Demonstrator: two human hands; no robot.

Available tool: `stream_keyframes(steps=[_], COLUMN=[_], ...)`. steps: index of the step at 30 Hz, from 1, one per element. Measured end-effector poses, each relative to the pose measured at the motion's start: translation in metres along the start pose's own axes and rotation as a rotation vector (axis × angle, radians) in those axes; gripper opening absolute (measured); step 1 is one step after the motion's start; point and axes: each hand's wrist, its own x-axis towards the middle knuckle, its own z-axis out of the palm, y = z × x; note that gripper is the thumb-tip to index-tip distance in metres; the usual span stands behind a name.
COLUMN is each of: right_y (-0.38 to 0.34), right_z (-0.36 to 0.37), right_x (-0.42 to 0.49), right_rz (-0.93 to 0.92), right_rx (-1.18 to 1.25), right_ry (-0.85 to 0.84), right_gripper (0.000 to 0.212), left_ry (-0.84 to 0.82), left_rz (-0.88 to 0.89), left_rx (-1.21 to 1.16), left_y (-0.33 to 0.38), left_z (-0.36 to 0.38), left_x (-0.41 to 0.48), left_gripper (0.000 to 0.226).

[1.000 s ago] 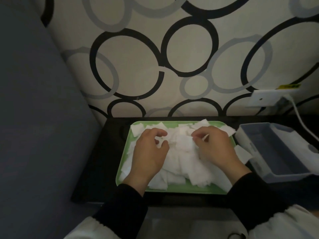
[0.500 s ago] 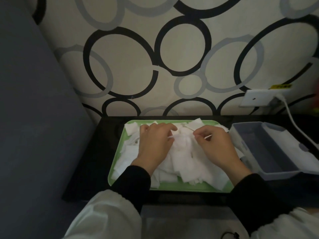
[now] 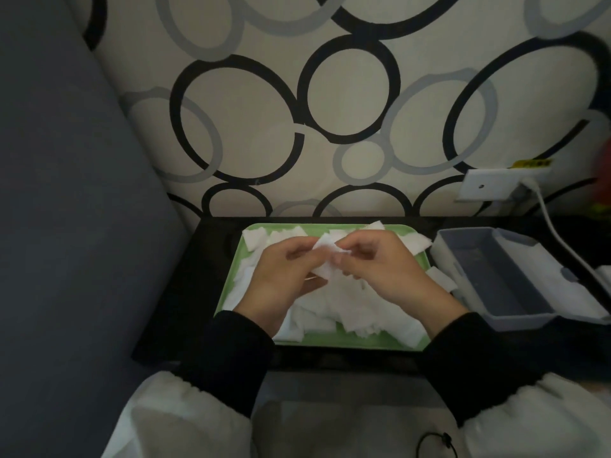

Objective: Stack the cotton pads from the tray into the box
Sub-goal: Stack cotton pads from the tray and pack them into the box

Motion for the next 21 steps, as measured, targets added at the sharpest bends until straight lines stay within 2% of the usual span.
stream_keyframes(steps=[3,6,9,12,14,17,19,21], right_y=[0.002,0.021,0.038,0.041,0.04,0.038,0.037,0.036], right_z=[-0.007,-0.02,-0.019,-0.006,0.0,0.005,0.002,-0.003], right_x=[-0.007,-0.011,-0.018,-0.017,-0.013,-0.009,-0.006,-0.005], right_rz=[0.035,0.032,0.053,0.073,0.108,0.116,0.084,0.06], right_rx=[-0.005,-0.317,-0.542,-0.673,-0.787,-0.845,-0.737,-0.612], right_ry=[0.039,0.146,0.076,-0.003,-0.026,-0.007,0.037,0.081], right_gripper=[0.009,0.013,0.02,0.041,0.046,0.026,0.006,0.003], left_ry=[0.108,0.186,0.198,0.191,0.183,0.19,0.196,0.196], left_rz=[0.024,-0.105,-0.198,-0.195,-0.178,-0.17,-0.161,-0.157], left_rx=[0.043,-0.065,-0.18,-0.163,-0.132,-0.122,-0.114,-0.107], left_y=[-0.004,-0.009,-0.013,-0.019,-0.02,-0.022,-0.024,-0.027], left_z=[-0.006,-0.016,-0.019,-0.016,-0.015,-0.015,-0.017,-0.019], left_x=[-0.005,-0.002,0.0,0.003,0.005,0.007,0.009,0.01], left_gripper=[0.009,0.016,0.022,0.015,0.01,0.008,0.008,0.009])
